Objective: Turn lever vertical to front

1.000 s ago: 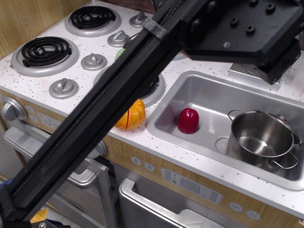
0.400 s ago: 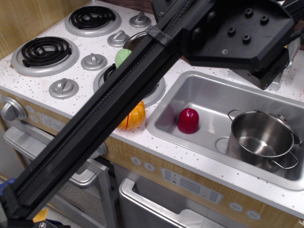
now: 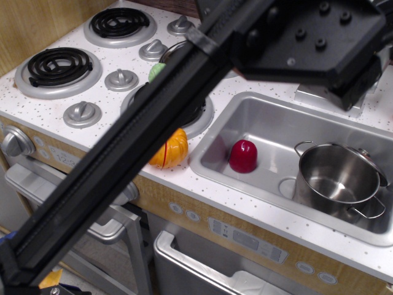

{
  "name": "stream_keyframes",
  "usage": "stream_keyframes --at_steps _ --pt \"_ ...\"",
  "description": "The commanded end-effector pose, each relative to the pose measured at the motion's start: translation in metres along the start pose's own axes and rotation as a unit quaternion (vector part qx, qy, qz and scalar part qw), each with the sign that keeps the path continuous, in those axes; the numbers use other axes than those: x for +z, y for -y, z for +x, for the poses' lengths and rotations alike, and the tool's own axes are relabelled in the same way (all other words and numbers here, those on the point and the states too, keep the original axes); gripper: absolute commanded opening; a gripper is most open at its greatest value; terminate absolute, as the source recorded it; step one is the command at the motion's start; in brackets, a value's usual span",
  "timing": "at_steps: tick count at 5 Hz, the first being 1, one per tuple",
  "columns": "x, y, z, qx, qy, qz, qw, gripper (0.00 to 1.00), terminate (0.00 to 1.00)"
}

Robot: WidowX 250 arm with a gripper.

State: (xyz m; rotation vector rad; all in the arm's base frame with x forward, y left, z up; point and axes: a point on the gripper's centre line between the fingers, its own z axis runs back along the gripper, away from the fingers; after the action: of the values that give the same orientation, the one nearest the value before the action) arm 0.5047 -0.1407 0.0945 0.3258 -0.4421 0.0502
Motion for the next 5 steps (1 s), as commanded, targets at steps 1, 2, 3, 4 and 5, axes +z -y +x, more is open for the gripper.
stream_keyframes --at_steps 1,2,3,4,5 --pt "0.036 -0.008 -0.007 0.035 0.01 -0.016 0.9992 0.0 0.0" --pt "0.034 -0.008 -0.014 0.042 0.001 -0.031 0.9987 1.0 0.0" --pt "0.03 -0.009 -0.018 0.047 -0.01 -0.052 0.9975 0.0 0.0" --pt "0.023 -0.008 -0.021 0.053 -0.011 -0.066 0.9964 0.0 0.0" --pt "0.019 -0.005 -0.024 0.055 -0.01 -0.069 0.996 0.0 0.0"
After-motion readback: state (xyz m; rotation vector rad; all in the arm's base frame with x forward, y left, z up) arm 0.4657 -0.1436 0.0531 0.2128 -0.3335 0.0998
